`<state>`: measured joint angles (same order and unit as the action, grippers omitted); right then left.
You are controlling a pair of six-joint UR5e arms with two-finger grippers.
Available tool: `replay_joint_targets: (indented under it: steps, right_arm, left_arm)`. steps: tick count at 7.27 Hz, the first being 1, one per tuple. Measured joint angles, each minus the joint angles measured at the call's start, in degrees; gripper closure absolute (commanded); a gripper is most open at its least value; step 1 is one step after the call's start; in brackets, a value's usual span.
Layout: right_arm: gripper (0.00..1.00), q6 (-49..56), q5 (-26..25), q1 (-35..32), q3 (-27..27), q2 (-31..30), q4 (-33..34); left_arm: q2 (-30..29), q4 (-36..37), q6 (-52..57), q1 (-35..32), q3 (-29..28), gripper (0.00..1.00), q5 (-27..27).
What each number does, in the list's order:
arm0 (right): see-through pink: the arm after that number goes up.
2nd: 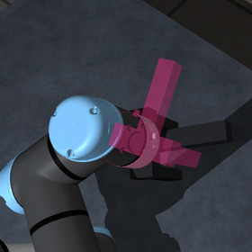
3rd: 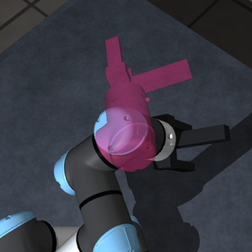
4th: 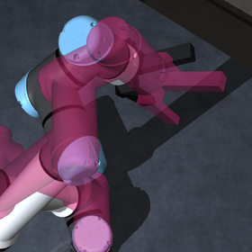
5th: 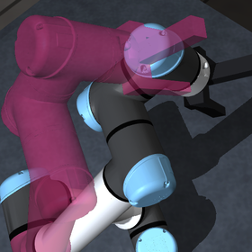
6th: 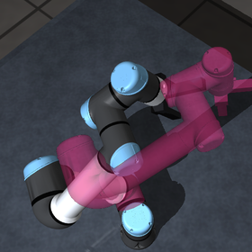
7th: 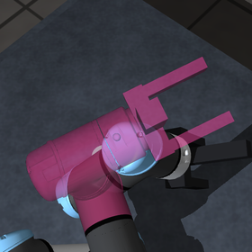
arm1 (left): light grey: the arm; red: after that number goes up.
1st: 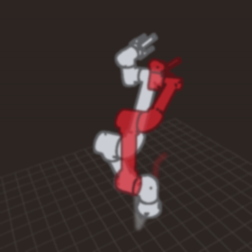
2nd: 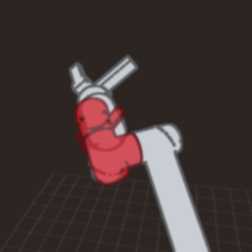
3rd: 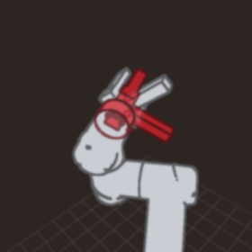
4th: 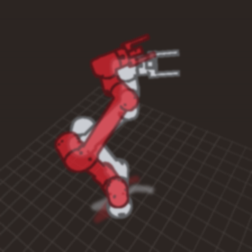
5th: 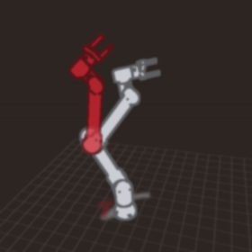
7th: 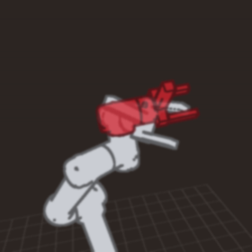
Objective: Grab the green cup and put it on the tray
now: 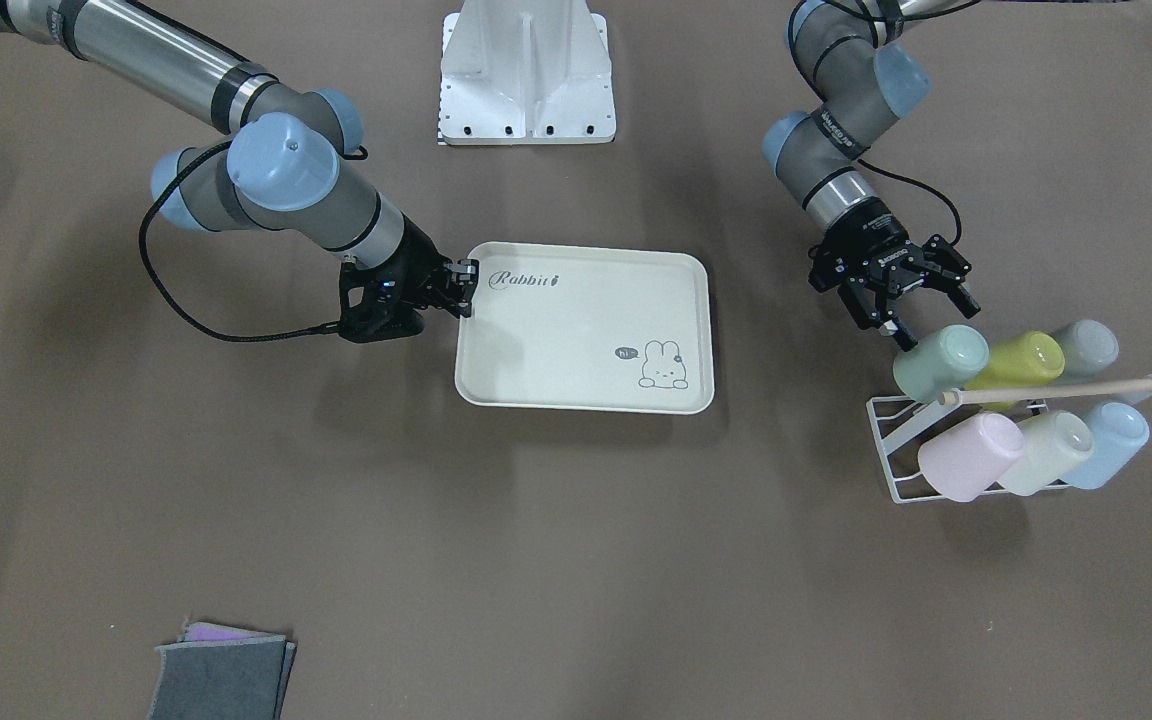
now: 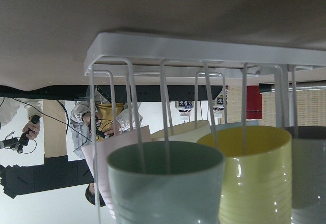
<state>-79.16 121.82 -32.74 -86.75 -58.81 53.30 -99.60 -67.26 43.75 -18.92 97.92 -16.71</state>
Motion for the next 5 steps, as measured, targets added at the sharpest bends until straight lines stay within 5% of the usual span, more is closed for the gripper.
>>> replay_joint_targets:
  steps: [1, 2, 3, 5]
  right_arm:
    - [0.74, -0.02, -0.16, 0.2, 0.12, -0.15, -0.34]
    - [0.3, -0.03, -0.2, 0.22, 0.24, -0.34, -0.51]
    - [0.0, -0.08, -0.27, 0.11, 0.47, -0.5, -0.6]
    - [0.0, -0.04, -0.46, -0.59, 0.72, -0.58, -0.77]
  left_arm:
    - [-0.17, -0.04, -0.04, -0.44, -0.53, 0.02, 0.57]
    - [-0.21, -0.06, -0.06, -0.76, -0.83, 0.02, 0.83]
    - [-0.23, -0.06, -0.07, -1.05, -1.21, 0.02, 0.93]
    - [-0.24, -0.07, -0.09, -1.33, -2.15, 0.02, 0.98]
